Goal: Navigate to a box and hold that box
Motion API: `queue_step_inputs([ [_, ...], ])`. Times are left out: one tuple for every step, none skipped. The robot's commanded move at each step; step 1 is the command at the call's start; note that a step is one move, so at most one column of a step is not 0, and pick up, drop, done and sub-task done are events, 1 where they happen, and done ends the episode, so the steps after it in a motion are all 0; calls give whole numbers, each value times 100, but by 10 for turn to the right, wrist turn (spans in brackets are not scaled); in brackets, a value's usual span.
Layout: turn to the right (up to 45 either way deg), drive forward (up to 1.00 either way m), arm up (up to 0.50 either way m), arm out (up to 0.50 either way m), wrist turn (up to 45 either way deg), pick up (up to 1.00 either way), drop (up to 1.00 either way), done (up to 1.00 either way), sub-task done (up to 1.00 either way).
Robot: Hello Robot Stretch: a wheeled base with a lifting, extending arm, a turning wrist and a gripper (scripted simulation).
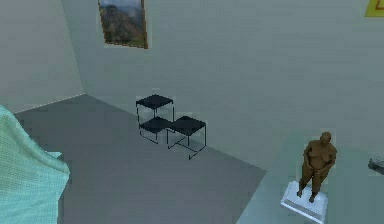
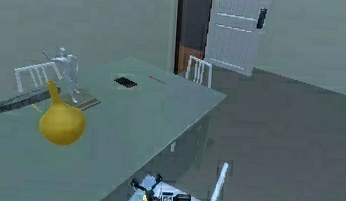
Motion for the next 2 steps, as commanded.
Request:
queue_step_inputs([
  [0, 0, -30, 0, 0, 0, 0, 0, 0],
  [0, 0, 0, 0, 0, 100, 0, 0, 0],
])
